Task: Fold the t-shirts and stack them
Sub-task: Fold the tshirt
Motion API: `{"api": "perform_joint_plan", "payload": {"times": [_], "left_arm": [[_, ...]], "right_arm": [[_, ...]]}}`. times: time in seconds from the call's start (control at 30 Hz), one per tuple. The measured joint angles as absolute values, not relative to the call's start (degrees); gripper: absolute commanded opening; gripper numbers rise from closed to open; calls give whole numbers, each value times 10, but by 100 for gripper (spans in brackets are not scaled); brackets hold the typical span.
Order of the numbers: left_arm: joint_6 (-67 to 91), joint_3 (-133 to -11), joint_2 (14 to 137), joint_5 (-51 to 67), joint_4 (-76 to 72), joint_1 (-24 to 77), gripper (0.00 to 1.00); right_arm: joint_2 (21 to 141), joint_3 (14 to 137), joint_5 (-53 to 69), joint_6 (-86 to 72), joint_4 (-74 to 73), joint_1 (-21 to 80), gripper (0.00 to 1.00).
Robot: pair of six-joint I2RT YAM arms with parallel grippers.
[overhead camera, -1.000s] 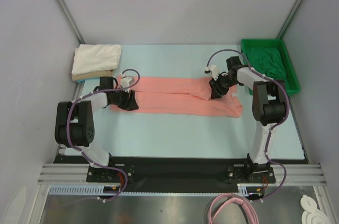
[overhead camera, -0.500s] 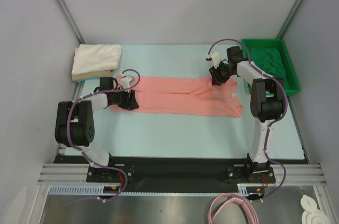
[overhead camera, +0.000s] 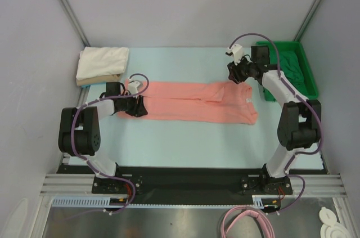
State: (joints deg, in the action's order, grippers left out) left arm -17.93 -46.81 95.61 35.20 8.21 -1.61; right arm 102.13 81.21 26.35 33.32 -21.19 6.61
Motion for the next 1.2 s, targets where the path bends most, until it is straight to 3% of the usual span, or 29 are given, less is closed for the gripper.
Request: {"api": "perform_joint_plan", "payload": {"times": [0.17, 0.53, 0.93, 1.2], "left_arm": [[-180, -468, 956, 352, 82, -16, 52], [-180, -468, 956, 352, 82, -16, 52], [-180, -468, 956, 352, 82, -16, 52], [-180, -464, 946, 347, 84, -16, 56]], "right_arm": [[981, 762, 263, 356, -229, 82, 42], [1047, 702, 261, 376, -271, 92, 41], [1154, 805, 262, 371, -285, 122, 41], [1138, 839, 258, 335, -245, 125, 43]]}}
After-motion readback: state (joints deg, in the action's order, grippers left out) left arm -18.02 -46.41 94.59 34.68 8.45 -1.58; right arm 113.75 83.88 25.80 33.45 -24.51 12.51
